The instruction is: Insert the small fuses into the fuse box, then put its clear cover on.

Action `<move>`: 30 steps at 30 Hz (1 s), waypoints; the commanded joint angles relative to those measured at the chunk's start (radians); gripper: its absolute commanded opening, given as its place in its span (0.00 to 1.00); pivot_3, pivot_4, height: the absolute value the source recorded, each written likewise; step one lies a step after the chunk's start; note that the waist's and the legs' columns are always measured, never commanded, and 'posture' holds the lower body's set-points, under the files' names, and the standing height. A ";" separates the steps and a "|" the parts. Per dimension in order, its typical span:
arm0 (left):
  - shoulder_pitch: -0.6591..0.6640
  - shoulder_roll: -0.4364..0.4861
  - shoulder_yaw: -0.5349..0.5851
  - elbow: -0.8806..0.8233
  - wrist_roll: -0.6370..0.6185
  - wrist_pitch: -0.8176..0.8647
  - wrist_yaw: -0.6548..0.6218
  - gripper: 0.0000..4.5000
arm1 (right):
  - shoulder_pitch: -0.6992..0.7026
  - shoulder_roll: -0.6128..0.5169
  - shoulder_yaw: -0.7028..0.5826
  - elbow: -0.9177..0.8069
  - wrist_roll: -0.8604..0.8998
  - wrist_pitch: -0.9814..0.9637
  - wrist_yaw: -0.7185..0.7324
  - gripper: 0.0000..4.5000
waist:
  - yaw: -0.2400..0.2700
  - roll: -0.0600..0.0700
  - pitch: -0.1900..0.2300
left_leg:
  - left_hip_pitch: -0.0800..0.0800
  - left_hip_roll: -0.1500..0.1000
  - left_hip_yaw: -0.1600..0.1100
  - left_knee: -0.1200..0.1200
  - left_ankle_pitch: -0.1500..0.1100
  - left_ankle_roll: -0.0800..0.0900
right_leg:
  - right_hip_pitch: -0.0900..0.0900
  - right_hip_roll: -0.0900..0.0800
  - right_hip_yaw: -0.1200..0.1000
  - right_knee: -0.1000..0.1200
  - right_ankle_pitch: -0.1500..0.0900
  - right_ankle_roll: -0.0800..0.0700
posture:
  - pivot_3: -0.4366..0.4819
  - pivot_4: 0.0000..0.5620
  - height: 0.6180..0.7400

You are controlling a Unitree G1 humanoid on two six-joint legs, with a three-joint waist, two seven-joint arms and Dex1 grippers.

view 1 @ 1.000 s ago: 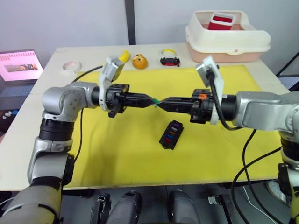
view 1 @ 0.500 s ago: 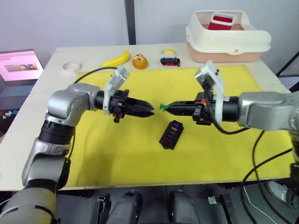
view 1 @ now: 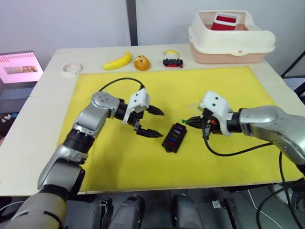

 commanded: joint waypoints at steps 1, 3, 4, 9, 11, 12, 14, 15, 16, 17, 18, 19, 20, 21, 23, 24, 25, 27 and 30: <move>0.003 -0.002 -0.008 0.003 0.032 -0.063 -0.008 1.00 | -0.016 0.026 -0.044 0.002 -0.044 -0.009 0.036 0.00 | 0.002 0.000 0.000 | 0.000 0.000 0.000 0.000 0.000 0.000 | 0.000 0.000 0.000 0.000 0.000 0.000 | 0.48 0.27 1.00; 0.009 -0.006 -0.010 0.011 0.042 -0.084 -0.007 1.00 | -0.015 0.044 -0.047 0.009 -0.065 -0.007 0.049 0.00 | 0.003 0.000 0.000 | 0.000 0.000 0.000 0.000 0.000 0.000 | 0.000 0.000 0.000 0.000 0.000 0.000 | 0.48 0.27 1.00; 0.010 -0.011 -0.009 0.015 0.042 -0.090 -0.004 1.00 | -0.015 0.053 -0.047 0.014 -0.074 -0.006 0.056 0.00 | 0.003 0.000 0.000 | 0.000 0.000 0.000 0.001 0.000 0.000 | 0.001 0.000 0.000 0.000 0.000 0.000 | 0.48 0.27 1.00; 0.004 -0.048 -0.011 0.058 0.060 -0.131 0.019 1.00 | -0.008 0.085 -0.049 0.027 -0.123 -0.006 0.083 0.00 | 0.002 0.000 0.000 | 0.000 0.000 -0.001 0.001 0.000 0.000 | 0.001 0.000 0.000 0.000 0.000 0.000 | 0.48 0.27 1.00; 0.002 -0.060 -0.014 0.075 0.070 -0.144 0.022 1.00 | -0.007 0.094 -0.054 0.028 -0.136 -0.003 0.092 0.00 | 0.001 0.000 0.000 | 0.000 0.000 -0.001 0.001 0.000 0.000 | 0.001 0.000 0.000 0.000 0.000 0.000 | 0.48 0.27 1.00; 0.002 -0.064 -0.014 0.081 0.074 -0.150 0.022 1.00 | -0.006 0.098 -0.057 0.028 -0.142 -0.001 0.096 0.00 | 0.001 0.000 0.000 | 0.000 0.000 -0.001 0.000 0.000 0.000 | 0.000 0.000 0.000 0.000 0.000 0.000 | 0.48 0.27 1.00; 0.001 -0.071 -0.014 0.091 0.078 -0.158 0.022 1.00 | -0.005 0.105 -0.060 0.030 -0.154 0.002 0.104 0.00 | 0.001 0.000 0.000 | 0.000 0.000 -0.001 0.000 0.000 0.000 | 0.000 0.000 0.000 0.000 0.000 0.000 | 0.48 0.27 1.00; 0.002 -0.074 -0.014 0.097 0.080 -0.164 0.021 1.00 | -0.003 0.107 -0.062 0.030 -0.160 0.003 0.108 0.00 | 0.001 0.000 0.000 | 0.000 0.000 -0.001 0.000 0.000 0.000 | 0.000 0.000 0.000 0.000 0.000 0.000 | 0.48 0.27 1.00; 0.002 -0.077 -0.013 0.104 0.083 -0.170 0.020 1.00 | -0.001 0.110 -0.064 0.032 -0.166 0.004 0.111 0.00 | 0.001 0.000 0.000 | 0.000 0.000 -0.001 0.000 0.000 0.000 | 0.000 0.000 0.000 0.000 0.000 0.000 | 0.48 0.27 1.00; 0.001 -0.080 -0.012 0.111 0.086 -0.175 0.020 1.00 | 0.001 0.112 -0.066 0.033 -0.170 0.004 0.115 0.00 | 0.001 0.000 0.000 | 0.000 0.000 -0.001 0.000 0.000 0.000 | 0.000 0.000 0.000 0.000 0.000 0.000 | 0.48 0.27 1.00; 0.002 -0.082 -0.012 0.119 0.088 -0.182 0.019 1.00 | 0.003 0.114 -0.069 0.033 -0.174 0.006 0.117 0.00 | 0.001 0.000 0.000 | 0.000 0.000 -0.001 0.001 0.000 0.000 | 0.000 0.000 0.000 0.000 0.000 0.000 | 0.48 0.27 1.00; 0.001 -0.084 -0.012 0.127 0.090 -0.188 0.018 1.00 | 0.005 0.117 -0.071 0.033 -0.178 0.007 0.120 0.00 | 0.001 0.000 0.000 | 0.000 0.000 -0.001 0.001 0.000 0.000 | 0.000 0.000 0.000 0.000 0.000 0.000 | 0.48 0.27 1.00; 0.000 -0.088 -0.012 0.137 0.091 -0.191 0.020 1.00 | 0.007 0.119 -0.073 0.033 -0.181 0.009 0.123 0.00 | 0.001 0.000 0.000 | 0.000 0.000 -0.001 0.001 0.000 0.000 | 0.001 0.000 0.000 0.000 0.000 0.000 | 0.48 0.27 1.00; -0.003 -0.093 -0.011 0.146 0.091 -0.194 0.020 1.00 | 0.009 0.121 -0.075 0.035 -0.185 0.010 0.125 0.00 | 0.001 0.000 0.000 | 0.000 0.000 -0.001 0.001 0.000 0.000 | 0.001 0.000 0.000 0.000 0.000 0.000 | 0.48 0.27 1.00; -0.008 -0.101 -0.009 0.162 0.093 -0.200 0.024 1.00 | 0.014 0.125 -0.079 0.036 -0.192 0.012 0.127 0.00 | 0.001 0.000 0.000 | 0.000 0.000 -0.001 0.001 0.000 0.000 | 0.001 0.000 0.000 0.000 0.000 0.000 | 0.48 0.27 1.00; -0.010 -0.106 -0.007 0.168 0.093 -0.202 0.027 1.00 | 0.017 0.128 -0.081 0.037 -0.195 0.014 0.128 0.00 | 0.002 0.000 0.000 | 0.000 0.000 -0.001 0.001 0.000 0.000 | 0.001 0.000 0.000 0.000 0.000 0.000 | 0.48 0.27 1.00; -0.010 -0.110 -0.005 0.172 0.092 -0.203 0.027 1.00 | 0.019 0.130 -0.084 0.035 -0.197 0.016 0.129 0.00 | 0.002 0.000 0.000 | 0.000 0.000 -0.001 0.001 0.000 0.000 | 0.001 0.000 0.000 0.000 0.000 0.000 | 0.48 0.27 1.00; -0.014 -0.119 -0.003 0.181 0.092 -0.205 0.030 1.00 | 0.024 0.133 -0.086 0.035 -0.201 0.018 0.132 0.00 | 0.001 0.000 0.000 | 0.000 0.000 -0.001 0.001 0.000 0.000 | 0.001 0.000 0.000 0.000 0.000 0.000 | 0.48 0.27 1.00; -0.020 -0.129 -0.001 0.191 0.094 -0.211 0.033 1.00 | 0.029 0.139 -0.089 0.031 -0.206 0.022 0.136 0.00 | 0.001 0.000 0.000 | 0.000 0.000 -0.001 0.001 0.000 0.000 | 0.001 0.000 0.000 0.000 0.000 0.000 | 0.48 0.27 1.00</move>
